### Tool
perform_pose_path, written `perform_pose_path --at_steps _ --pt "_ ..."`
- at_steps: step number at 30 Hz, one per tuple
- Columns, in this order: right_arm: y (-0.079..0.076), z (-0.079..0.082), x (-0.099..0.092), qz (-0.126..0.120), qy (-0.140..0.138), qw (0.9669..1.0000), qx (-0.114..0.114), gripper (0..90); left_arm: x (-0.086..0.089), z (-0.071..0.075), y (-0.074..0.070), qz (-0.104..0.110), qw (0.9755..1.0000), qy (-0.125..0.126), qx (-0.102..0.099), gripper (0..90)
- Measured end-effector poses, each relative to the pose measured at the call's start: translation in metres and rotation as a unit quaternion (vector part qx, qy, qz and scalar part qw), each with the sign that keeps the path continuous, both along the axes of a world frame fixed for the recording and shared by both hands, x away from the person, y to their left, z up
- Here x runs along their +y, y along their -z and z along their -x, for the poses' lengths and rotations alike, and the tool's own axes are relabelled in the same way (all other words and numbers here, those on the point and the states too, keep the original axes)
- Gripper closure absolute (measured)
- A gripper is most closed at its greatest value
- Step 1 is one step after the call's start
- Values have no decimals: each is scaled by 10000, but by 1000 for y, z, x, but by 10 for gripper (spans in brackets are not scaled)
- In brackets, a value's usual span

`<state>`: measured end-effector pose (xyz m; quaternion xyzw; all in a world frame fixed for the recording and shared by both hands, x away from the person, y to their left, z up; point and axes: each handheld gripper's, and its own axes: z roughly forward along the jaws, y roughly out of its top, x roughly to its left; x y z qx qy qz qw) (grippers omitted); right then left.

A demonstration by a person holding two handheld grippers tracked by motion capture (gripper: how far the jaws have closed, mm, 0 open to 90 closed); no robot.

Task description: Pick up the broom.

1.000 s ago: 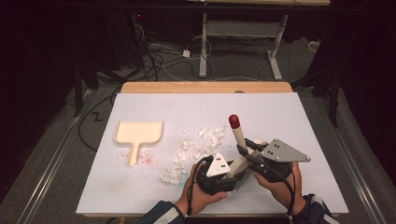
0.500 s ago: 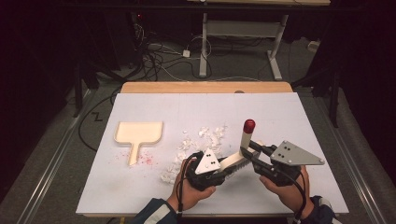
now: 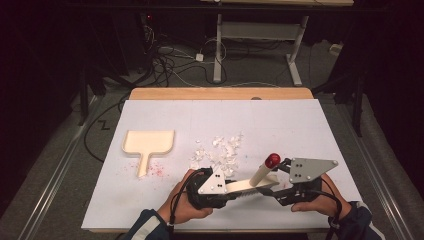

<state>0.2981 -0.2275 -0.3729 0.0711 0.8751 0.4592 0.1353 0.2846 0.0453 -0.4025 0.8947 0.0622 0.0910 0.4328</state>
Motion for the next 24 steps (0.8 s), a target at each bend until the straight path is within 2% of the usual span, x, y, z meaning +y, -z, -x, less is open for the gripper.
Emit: perform_pose_path --at_steps 3,4,5,6,7,8,10,11,12,13,15,17,18,19,20,21,23,24 --pt "11 -1 8 410 -425 9980 205 494 -2 2 1 90 9993 329 119 651" --pt "17 0 12 594 -526 9965 251 512 -3 3 1 95 9991 397 143 651" --pt "21 0 15 661 -646 9952 320 564 -4 4 1 49 9991 408 137 650" --pt "24 0 16 634 -768 9945 338 585 -4 4 1 49 9991 408 137 648" --pt "26 0 16 574 -803 9941 455 597 -3 3 2 23 9989 436 152 648" --pt "26 -3 16 514 -906 9935 450 621 1 1 2 210 9984 448 260 642" --pt "24 -1 15 543 -1015 9916 584 673 2 0 2 254 9982 463 289 602" --pt "24 -1 15 543 -1015 9916 584 673 4 0 1 287 9982 446 278 579" --pt "22 1 18 554 -989 9924 486 681 7 -1 0 354 9978 436 339 568" --pt "22 2 18 606 -995 9919 516 681 8 -1 -1 323 9984 376 279 546" --pt "21 1 17 708 -804 9932 450 681 12 1 -3 235 9997 60 100 492" --pt "18 -3 12 572 -636 9954 431 682 19 2 -4 151 9994 -303 -90 389" --pt "15 -3 9 468 -462 9966 486 681 23 2 -5 127 9989 -431 -167 347" --pt "13 -6 7 393 -461 9974 387 681 27 2 -4 38 9980 -557 -284 306" --pt "13 -6 7 393 -461 9974 387 681 27 2 -4 38 9980 -557 -284 288" --pt "6 -7 -2 260 -68 9990 351 681 37 4 -1 -142 9938 -969 -521 249" --pt "2 -10 -9 193 217 9992 265 681 49 5 4 -167 9896 -1291 -611 207" --pt "0 -12 -14 119 432 9987 236 681 49 5 4 -167 9896 -1291 -611 202"
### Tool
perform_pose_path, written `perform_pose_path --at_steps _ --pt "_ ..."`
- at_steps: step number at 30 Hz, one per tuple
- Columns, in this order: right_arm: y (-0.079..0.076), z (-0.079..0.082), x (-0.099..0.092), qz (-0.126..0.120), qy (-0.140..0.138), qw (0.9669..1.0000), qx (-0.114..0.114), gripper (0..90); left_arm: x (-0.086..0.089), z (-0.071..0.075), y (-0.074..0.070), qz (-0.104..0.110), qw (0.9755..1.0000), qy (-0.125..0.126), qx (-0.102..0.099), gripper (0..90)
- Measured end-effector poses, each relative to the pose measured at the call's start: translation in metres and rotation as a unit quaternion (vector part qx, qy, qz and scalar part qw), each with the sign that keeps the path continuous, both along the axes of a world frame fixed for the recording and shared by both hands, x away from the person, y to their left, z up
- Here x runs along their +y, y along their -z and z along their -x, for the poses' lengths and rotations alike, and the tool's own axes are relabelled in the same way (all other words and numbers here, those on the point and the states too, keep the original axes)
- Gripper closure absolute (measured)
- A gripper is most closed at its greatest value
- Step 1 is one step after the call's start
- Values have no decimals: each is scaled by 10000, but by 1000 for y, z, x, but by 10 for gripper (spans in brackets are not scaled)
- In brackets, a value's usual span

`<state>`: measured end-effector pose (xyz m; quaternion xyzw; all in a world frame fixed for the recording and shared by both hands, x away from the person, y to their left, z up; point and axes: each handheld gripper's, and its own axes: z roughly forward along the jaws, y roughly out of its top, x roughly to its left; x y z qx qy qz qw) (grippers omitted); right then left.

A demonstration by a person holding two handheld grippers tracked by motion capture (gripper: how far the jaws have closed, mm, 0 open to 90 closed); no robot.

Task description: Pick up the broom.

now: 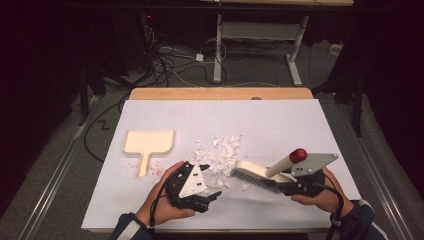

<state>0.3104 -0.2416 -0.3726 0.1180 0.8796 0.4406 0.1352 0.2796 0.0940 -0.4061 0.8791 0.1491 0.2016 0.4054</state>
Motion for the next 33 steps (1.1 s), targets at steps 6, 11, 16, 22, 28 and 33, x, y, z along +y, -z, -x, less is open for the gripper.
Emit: perform_pose_path --at_steps 6,11,16,22,28,33 --pt "-2 -14 -21 -123 802 9967 -60 681 46 7 19 268 9937 -1087 -78 156" --pt "-1 -21 -31 -59 1232 9922 -172 680 69 17 35 273 9852 -1681 -186 147" --pt "1 -26 -34 23 1467 9888 -273 680 84 23 45 323 9777 -2062 -252 161" --pt "2 -37 -39 18 1692 9851 -319 680 93 33 53 294 9724 -2311 -106 163" --pt "9 -48 -43 0 1962 9801 -313 681 92 35 54 223 9732 -2287 -111 175" --pt "15 -52 -43 69 2135 9764 -317 681 92 30 59 103 9750 -2218 -21 176"
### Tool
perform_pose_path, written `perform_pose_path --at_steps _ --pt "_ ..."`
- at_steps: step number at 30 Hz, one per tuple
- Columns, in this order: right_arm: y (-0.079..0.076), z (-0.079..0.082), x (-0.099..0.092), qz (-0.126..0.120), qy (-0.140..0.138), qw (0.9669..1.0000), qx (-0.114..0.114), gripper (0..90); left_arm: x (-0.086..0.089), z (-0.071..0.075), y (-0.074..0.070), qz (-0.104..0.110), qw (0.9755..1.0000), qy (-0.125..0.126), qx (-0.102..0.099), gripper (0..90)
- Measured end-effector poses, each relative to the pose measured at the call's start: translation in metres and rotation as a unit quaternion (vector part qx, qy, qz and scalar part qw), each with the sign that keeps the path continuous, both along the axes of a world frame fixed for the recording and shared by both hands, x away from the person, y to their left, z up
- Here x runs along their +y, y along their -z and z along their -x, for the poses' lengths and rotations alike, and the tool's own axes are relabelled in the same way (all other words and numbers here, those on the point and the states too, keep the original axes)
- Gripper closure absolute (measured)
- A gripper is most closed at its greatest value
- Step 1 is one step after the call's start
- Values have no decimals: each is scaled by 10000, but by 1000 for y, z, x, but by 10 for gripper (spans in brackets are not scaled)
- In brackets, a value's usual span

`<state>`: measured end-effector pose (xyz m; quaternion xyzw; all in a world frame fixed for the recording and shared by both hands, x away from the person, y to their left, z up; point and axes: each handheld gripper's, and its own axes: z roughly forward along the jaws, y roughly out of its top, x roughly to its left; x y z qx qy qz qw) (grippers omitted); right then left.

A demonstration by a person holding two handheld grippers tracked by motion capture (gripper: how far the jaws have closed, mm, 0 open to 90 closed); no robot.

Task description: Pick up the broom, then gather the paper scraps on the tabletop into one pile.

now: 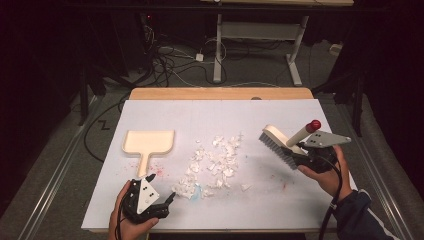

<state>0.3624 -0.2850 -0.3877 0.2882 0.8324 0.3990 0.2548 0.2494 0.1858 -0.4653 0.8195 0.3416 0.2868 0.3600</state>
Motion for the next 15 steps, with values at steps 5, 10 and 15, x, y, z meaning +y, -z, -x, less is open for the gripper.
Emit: perform_pose_path --at_steps 5,10,15 --pt "4 -4 2 117 141 9998 -45 681 2 0 -1 -3 10000 41 -79 176" --pt "9 -12 6 226 224 9995 -79 681 1 2 0 -13 10000 19 6 176" --pt "17 -33 18 354 355 9987 -92 681 -1 -2 1 -53 10000 31 -21 168"
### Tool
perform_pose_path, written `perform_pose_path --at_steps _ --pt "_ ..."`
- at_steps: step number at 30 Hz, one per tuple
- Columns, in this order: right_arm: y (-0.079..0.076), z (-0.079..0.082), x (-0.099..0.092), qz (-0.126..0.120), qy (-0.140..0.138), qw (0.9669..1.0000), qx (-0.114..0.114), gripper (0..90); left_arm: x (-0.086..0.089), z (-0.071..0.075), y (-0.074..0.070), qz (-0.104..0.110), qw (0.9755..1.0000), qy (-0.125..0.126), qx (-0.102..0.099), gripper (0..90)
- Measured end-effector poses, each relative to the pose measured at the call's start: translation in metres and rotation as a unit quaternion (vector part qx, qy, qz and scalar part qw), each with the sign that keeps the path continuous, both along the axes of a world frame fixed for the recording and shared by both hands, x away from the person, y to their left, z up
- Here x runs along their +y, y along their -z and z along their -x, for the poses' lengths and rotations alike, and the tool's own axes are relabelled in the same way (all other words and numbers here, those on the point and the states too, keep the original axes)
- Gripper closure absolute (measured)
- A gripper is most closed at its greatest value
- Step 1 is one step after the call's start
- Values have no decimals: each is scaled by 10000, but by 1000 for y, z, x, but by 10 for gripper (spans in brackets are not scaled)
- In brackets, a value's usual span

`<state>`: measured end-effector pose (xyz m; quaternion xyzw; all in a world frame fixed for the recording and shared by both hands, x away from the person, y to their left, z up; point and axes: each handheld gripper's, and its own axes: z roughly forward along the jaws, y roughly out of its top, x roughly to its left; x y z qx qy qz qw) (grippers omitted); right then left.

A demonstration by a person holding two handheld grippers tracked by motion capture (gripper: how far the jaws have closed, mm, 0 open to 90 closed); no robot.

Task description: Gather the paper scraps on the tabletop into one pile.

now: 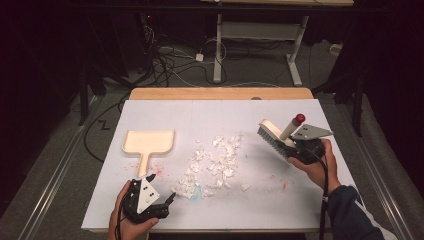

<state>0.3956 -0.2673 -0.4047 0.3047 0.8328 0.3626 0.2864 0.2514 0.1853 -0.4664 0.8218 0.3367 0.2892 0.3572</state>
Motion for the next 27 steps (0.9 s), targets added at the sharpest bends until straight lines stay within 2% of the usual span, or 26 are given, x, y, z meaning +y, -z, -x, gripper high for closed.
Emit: perform_pose_path --at_steps 1,2,3,4,5,8,10,11,12,13,14,16,17,19,21,23,24,27 --pt "0 0 0 0 0 10000 0 681 0 0 0 0 10000 0 0 169" --pt "1 -5 5 72 16 10000 -36 681 0 0 1 1 10000 -43 61 169" --pt "3 -14 16 248 19 9996 -111 681 -1 -1 1 -15 9999 -67 73 168" --pt "3 -14 16 248 19 9996 -111 681 -1 -1 1 -32 9999 -89 92 168" --pt "4 -24 29 460 62 9987 -204 681 -1 -1 1 -44 9999 -116 101 168" --pt "8 -40 49 878 145 9953 -385 681 -3 -1 0 -38 9999 -131 99 168" --pt "12 -50 61 997 104 9945 -289 681 -4 0 0 -51 9999 -109 60 168" --pt "12 -50 61 997 104 9945 -289 681 -4 0 0 -100 9999 -66 -21 168" --pt "18 -58 73 1257 81 9916 -307 681 -4 1 0 -143 9999 -12 16 168" --pt "18 -58 73 1257 81 9916 -307 681 -4 1 0 -143 9999 -12 16 169" --pt "24 -60 83 1340 -25 9906 -271 681 -5 2 1 -126 9999 -27 41 168" --pt "26 -60 88 1323 -101 9909 -219 681 -4 2 1 -121 9999 -16 46 168" --pt "30 -57 98 1483 -208 9883 -280 681 -4 2 1 -111 9999 2 43 168" --pt "31 -56 101 1494 -280 9880 -288 680 -3 1 1 -98 9999 6 48 168" --pt "33 -51 108 1341 -457 9896 -254 680 -3 1 1 -98 9999 8 53 168" --pt "34 -48 109 1341 -530 9892 -252 679 -4 0 2 -123 9999 16 82 168" --pt "34 -43 112 1244 -658 9895 -321 680 -5 -1 2 -197 9997 28 105 168" --pt "33 -34 115 1044 -976 9893 -280 679 -7 0 2 -215 9997 64 112 168"
